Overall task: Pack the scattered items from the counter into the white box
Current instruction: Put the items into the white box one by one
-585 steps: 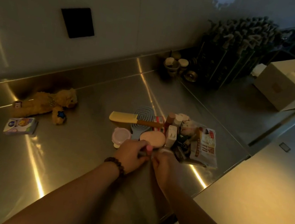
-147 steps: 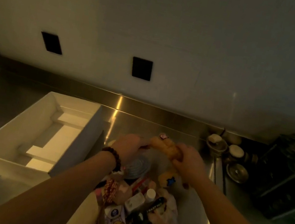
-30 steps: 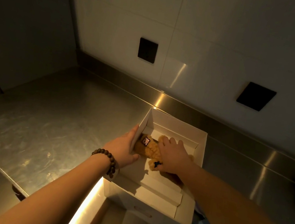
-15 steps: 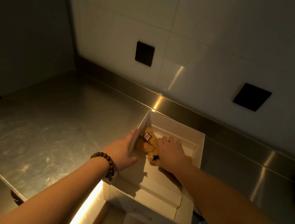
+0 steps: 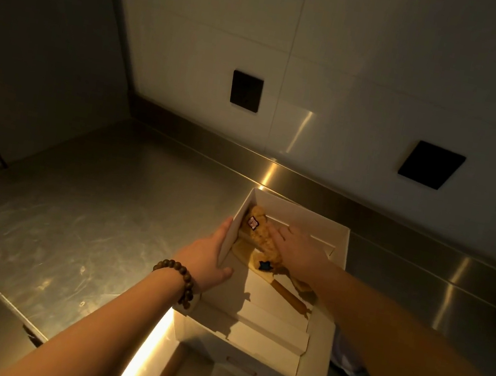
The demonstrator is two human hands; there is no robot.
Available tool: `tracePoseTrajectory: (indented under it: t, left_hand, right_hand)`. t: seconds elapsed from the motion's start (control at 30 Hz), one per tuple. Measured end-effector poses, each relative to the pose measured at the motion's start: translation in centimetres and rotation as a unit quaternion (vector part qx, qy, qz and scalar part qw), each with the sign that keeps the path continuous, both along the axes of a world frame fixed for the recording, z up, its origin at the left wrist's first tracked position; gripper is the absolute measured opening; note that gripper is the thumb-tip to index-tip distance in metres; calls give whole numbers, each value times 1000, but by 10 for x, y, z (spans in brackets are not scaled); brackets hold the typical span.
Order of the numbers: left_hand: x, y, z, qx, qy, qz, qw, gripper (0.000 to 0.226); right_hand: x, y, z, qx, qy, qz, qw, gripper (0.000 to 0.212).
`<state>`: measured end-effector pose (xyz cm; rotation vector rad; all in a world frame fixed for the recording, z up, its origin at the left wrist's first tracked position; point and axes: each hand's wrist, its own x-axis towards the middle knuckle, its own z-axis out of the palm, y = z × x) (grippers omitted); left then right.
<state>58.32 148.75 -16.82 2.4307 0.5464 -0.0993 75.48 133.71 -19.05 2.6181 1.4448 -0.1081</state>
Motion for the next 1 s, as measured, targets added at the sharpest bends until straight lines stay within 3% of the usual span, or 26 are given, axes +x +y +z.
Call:
tracePoseTrajectory:
  t: [0.1,0.37,0.47,0.53,0.67,0.87,1.0]
  left_hand:
    - [0,0,-1,-4,1,-1,1000,100]
    - [0,-1,0,-15,3,4,1000,99]
    - [0,-1,2,-18,2,6,1000,99]
    - [0,-2,2,-20,4,6,1000,99]
    - [0,-2,0,-12,-2,2,1000,99]
    - [0,-1,-1,-12,-4,0,1000,100]
    - [0,0,0,-10,-2,-4,1000,101]
  right_hand:
    - [-2,2,9,-7,32,-4,999,89]
    - [-13,2,20,29,190,-37,981,50]
    - [-11,-5,16,78,147,-37,985,39]
    - [-10,-6,13,45,76,1,996,42]
    - [-17,-11,8,-19,167,-3,986,56]
    - [-20,-4,13,-62,-6,87,994,63]
    - [-18,-10,9,-105,0,131,986,82]
